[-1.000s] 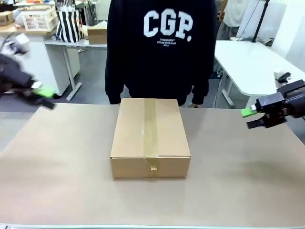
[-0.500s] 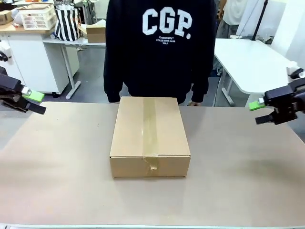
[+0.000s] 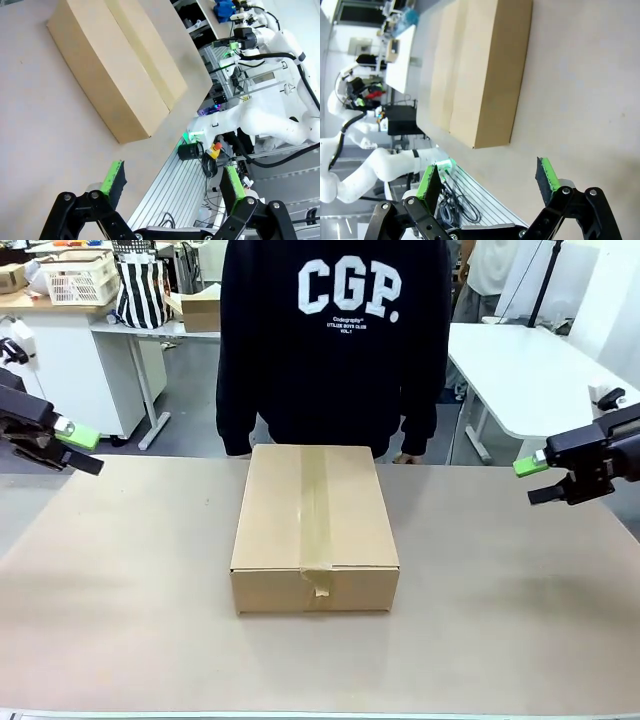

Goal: Pack the gift set into the box.
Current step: Press and hold the closed box until the human finishes sealing it.

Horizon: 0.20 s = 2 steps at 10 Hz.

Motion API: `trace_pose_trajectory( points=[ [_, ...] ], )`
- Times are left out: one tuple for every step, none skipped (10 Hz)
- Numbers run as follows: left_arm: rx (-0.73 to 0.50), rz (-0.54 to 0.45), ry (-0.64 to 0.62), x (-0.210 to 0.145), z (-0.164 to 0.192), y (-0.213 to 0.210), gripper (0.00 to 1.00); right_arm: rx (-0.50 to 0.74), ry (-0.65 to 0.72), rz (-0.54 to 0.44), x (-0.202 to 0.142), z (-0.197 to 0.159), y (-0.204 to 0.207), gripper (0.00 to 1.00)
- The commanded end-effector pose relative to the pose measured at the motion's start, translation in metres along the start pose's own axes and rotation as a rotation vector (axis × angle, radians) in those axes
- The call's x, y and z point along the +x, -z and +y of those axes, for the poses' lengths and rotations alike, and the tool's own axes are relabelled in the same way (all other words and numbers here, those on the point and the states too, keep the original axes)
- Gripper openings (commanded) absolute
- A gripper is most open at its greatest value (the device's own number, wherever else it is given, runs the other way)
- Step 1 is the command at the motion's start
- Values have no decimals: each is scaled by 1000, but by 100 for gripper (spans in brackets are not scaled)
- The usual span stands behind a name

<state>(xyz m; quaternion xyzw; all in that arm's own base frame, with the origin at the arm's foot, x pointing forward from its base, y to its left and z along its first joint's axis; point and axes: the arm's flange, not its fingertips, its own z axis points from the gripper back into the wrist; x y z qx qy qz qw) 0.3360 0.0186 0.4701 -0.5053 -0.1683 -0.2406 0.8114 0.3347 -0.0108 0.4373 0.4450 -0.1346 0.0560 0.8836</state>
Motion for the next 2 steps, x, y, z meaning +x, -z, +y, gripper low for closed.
trace_pose_trajectory(
  points=[
    [-10,1,-3,0,-2,-3,100,0,-21,0,-2,-4,-2,100],
    [-10,1,-3,0,-2,-3,100,0,-21,0,-2,-4,-2,100]
  ],
)
